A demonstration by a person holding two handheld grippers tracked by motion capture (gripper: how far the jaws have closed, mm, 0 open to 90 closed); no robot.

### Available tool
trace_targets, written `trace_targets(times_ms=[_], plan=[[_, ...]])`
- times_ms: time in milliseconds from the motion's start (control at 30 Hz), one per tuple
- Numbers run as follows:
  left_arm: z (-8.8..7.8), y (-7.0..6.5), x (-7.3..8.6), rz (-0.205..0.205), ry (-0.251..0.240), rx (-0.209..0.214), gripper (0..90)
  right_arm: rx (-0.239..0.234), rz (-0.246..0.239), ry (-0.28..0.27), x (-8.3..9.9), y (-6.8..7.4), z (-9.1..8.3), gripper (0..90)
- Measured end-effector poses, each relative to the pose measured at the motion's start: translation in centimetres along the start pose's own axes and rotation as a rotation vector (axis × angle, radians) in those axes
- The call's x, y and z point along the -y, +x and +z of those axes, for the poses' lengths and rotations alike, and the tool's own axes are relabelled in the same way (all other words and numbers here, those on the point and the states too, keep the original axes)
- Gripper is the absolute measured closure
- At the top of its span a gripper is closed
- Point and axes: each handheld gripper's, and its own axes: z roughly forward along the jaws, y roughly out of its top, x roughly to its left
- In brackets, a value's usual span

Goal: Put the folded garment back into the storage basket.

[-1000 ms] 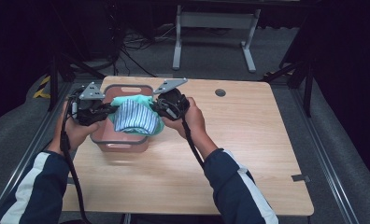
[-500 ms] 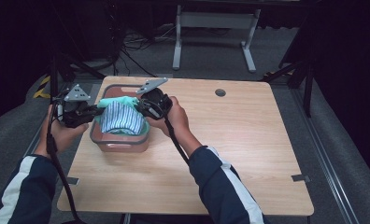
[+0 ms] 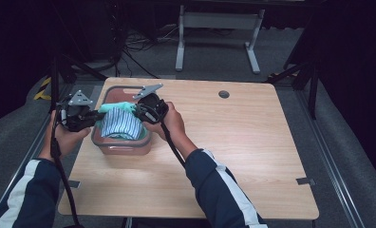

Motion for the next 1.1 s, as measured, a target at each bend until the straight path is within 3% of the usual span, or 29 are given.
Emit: trace_targets(times_ms=[233, 933, 1033, 1100], plan=[[1.0, 0.1, 0.2, 0.005, 0.013, -0.004, 83.1, 0.002, 0.013, 0.012, 0.6, -0.3, 0.9, 86.8], [3.5, 0.6, 1.5, -0.040, 0.050, -0.020, 82.6, 0.013, 0.038, 0.043, 2.0, -1.1, 3.3, 85.3], [4.0, 0.6, 1.5, -0.049, 0.059, -0.033, 78.8, 0.021, 0.049, 0.060, 2.2, -1.2, 3.7, 82.1], [4.2, 0.5, 1.5, -0.058, 0.066, -0.045, 72.1, 0.054, 0.038, 0.073, 2.3, -1.2, 3.8, 79.6]])
